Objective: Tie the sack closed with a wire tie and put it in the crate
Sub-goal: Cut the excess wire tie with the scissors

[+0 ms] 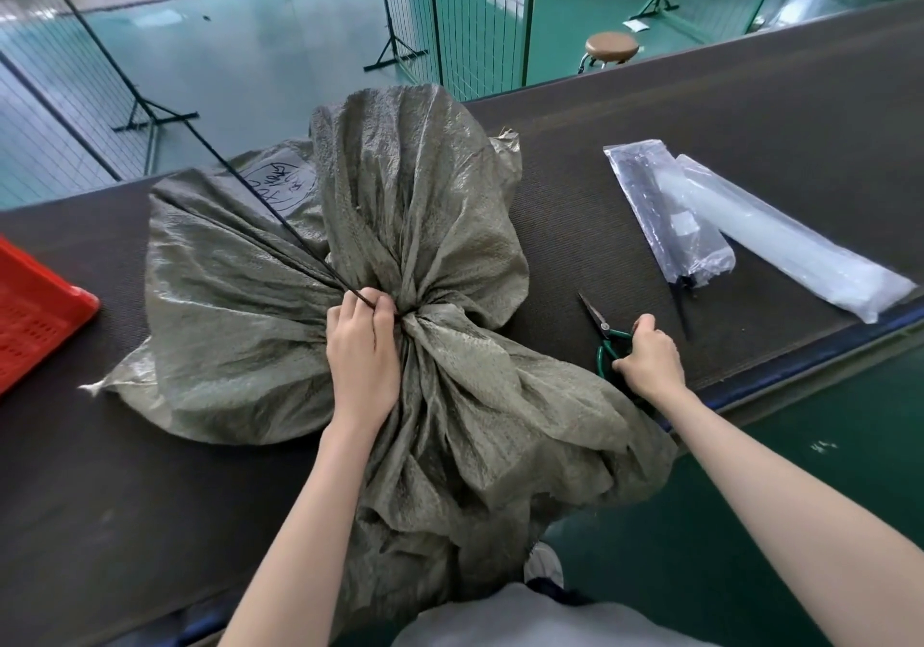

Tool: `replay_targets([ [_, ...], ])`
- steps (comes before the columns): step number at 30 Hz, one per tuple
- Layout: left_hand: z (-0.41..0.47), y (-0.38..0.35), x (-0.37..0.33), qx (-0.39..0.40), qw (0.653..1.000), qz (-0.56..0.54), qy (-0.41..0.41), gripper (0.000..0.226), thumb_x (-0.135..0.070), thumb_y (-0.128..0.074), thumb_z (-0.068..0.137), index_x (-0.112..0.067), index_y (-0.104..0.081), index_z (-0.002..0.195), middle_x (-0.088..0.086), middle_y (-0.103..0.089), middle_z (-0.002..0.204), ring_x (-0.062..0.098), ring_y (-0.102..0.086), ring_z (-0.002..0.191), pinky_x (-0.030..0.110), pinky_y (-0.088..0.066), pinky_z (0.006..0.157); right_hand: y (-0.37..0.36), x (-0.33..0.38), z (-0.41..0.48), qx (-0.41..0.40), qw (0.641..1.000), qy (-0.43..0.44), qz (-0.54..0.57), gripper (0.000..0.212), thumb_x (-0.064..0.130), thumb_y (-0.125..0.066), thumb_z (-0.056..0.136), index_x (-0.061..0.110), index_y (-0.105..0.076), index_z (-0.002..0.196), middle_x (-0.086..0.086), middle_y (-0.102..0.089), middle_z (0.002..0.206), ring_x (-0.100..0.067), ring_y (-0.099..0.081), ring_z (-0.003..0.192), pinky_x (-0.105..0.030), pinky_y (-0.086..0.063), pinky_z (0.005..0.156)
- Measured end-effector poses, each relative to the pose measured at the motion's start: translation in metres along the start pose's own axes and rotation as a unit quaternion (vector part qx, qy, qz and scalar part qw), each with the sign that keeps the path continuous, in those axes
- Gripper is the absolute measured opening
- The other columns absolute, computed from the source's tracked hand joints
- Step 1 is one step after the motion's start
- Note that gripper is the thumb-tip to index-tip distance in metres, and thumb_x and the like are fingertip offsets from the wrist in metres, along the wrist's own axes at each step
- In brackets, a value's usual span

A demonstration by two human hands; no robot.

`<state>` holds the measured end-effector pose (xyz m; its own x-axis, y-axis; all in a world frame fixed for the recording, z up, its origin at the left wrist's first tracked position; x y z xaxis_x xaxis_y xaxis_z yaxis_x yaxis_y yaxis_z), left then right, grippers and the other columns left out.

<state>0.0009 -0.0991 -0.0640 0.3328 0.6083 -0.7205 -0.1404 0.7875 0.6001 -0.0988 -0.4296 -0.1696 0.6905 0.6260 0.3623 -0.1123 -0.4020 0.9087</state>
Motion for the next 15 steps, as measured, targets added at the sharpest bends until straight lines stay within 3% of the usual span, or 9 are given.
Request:
replay_targets([
  [4,0.001,0.006,0.002,0.004,0.999,-0.033,0.014,0.034,-0.022,-0.030,0.098,-0.009,-0.060,0.087,0.008,-0.061,0.091,0.029,-0.053,0.090,0.026,-0.031,0.081,0.008,-0.003,0.000,-0.012,0.999,-0.026,0.043,0.052,0.003,-0.072,0.072,-0.001,-0.040,0.113,-0.032,-0.051,0.116,-0.048,-0.055,0.103,-0.044,-0.043,0.083],
  [6,0.004,0.009,0.003,0.002,0.997,-0.065,0.046,0.035,-0.025,-0.030,0.096,-0.014,-0.061,0.085,0.007,-0.064,0.092,0.027,-0.055,0.092,0.034,-0.036,0.083,0.018,0.001,0.003,-0.029,0.994,-0.028,0.097,0.054,0.003,-0.073,0.071,-0.002,-0.043,0.116,-0.032,-0.052,0.117,-0.046,-0.053,0.106,-0.042,-0.042,0.086],
  [9,0.006,0.013,0.006,-0.003,0.989,-0.117,0.092,0.039,-0.028,-0.031,0.096,-0.016,-0.065,0.082,0.004,-0.067,0.089,0.022,-0.058,0.089,0.033,-0.039,0.083,0.032,0.015,0.008,-0.050,0.972,-0.046,0.224,0.057,0.008,-0.077,0.068,0.002,-0.054,0.120,-0.024,-0.062,0.112,-0.037,-0.059,0.103,-0.039,-0.044,0.087],
  [12,0.011,0.022,0.012,-0.014,0.977,-0.176,0.118,0.040,-0.024,-0.031,0.097,-0.016,-0.066,0.080,0.006,-0.069,0.087,0.020,-0.062,0.087,0.031,-0.042,0.082,0.048,0.056,-0.005,0.032,0.875,-0.034,0.481,0.044,0.016,-0.083,0.064,0.011,-0.064,0.103,-0.007,-0.064,0.088,-0.016,-0.055,0.066,-0.030,-0.045,0.061],
  [15,0.015,0.030,0.018,-0.026,0.946,-0.277,0.166,0.041,-0.021,-0.031,0.099,-0.018,-0.065,0.078,0.008,-0.068,0.086,0.016,-0.066,0.078,0.030,-0.049,0.075,0.073,0.113,-0.041,0.169,0.744,0.008,0.646,0.021,0.024,-0.067,0.081,0.013,-0.059,0.096,0.003,-0.051,0.072,-0.009,-0.043,0.051,-0.021,-0.041,0.045],
])
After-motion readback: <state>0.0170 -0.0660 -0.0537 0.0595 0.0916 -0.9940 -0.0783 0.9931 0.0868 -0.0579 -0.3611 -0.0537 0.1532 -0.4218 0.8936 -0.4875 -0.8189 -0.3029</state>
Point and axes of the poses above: each hand's wrist, its own z-axis towards the middle knuckle, its own y-axis out of the back of the hand, x = y × z, the point moved 5 cm from there along z, towards the middle knuckle
